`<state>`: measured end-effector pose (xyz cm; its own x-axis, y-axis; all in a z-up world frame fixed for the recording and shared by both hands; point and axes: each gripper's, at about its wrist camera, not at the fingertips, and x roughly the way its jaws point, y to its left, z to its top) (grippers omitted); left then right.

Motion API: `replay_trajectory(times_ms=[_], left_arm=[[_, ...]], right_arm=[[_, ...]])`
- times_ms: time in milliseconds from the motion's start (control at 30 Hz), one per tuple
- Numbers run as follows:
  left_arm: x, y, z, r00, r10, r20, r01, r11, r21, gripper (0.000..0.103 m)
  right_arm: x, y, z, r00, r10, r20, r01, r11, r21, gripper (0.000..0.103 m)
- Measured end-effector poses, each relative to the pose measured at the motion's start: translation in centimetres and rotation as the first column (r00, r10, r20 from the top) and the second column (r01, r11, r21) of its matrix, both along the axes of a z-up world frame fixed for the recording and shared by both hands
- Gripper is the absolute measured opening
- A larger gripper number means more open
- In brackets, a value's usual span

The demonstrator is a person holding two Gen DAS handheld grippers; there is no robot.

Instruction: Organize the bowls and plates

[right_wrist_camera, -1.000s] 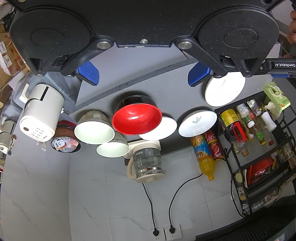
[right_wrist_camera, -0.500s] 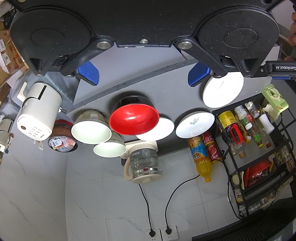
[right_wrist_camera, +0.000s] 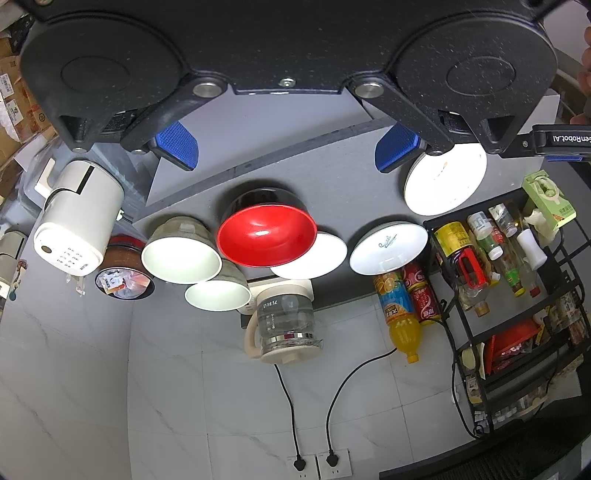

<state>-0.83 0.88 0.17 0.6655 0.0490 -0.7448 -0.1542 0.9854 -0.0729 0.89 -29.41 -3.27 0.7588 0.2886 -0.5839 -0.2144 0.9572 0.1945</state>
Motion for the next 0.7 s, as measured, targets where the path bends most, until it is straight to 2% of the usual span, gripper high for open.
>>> replay_trajectory(times_ms=[700], left_arm=[[-0.9,-1.7,0.7,1.0,-0.011,0.008,0.011,1.0,0.01,0.102]], right_arm=[[-0.9,-0.9,-0.1,1.0,-0.001,-0.007,0.001,1.0,-0.008,0.103]])
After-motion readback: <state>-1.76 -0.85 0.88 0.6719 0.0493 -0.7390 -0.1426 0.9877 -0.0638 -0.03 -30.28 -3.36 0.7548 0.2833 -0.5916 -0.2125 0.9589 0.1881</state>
